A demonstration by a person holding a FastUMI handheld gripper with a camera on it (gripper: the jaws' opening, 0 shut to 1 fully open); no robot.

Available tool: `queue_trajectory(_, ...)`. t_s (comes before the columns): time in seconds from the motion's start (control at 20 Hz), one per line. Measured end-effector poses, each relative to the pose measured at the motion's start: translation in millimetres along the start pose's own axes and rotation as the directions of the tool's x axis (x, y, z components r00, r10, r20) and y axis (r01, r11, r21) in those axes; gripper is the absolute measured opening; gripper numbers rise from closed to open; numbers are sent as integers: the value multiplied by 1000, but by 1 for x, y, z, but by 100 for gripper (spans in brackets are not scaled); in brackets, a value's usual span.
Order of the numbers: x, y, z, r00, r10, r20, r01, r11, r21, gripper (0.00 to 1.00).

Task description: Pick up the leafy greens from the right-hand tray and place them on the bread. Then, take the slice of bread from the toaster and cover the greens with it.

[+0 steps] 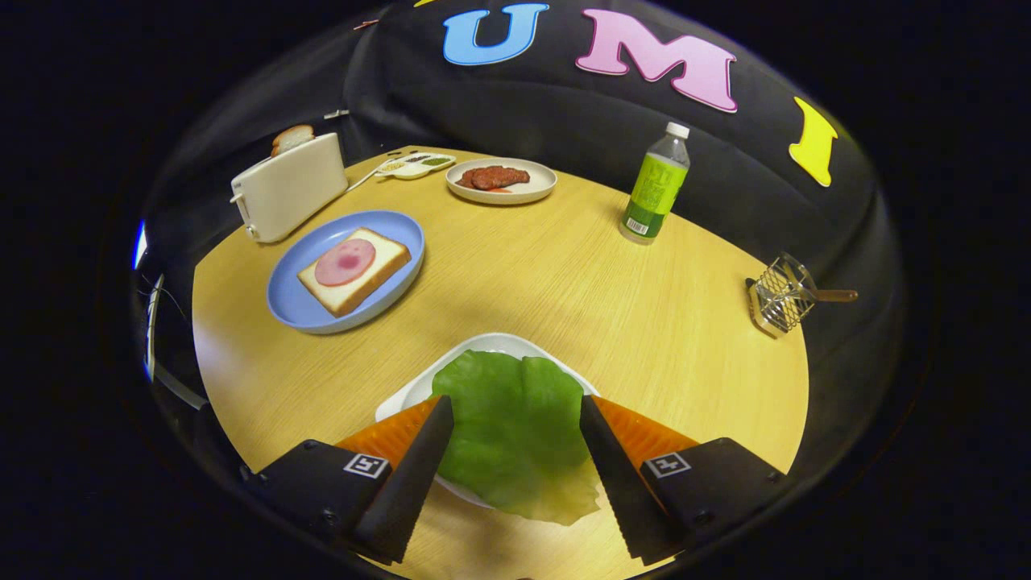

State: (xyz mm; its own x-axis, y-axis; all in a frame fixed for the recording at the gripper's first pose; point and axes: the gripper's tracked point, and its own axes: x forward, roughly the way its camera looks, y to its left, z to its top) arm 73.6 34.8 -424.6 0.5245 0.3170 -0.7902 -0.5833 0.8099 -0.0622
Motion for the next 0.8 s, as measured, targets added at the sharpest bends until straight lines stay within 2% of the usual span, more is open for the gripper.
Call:
queue_trajectory(0.2, 14, 10, -14, 998, 44, -53, -44, 999, 1, 96)
queue_trajectory(0.35, 14, 14, -17, 996, 76, -52, -75, 997, 36, 81)
queue_trajectory(0.6, 16, 19, -16, 994, 80, -74, -77, 996, 45, 71)
queue_trajectory(0.65, 18, 19, -17, 994, 74, -81, -71, 997, 36, 46)
queue_trajectory(0.75, 15, 24, -14, 991, 94, -91, -92, 995, 29, 45)
queue_trajectory(0.8, 19, 21, -14, 994, 74, -86, -71, 997, 39, 45)
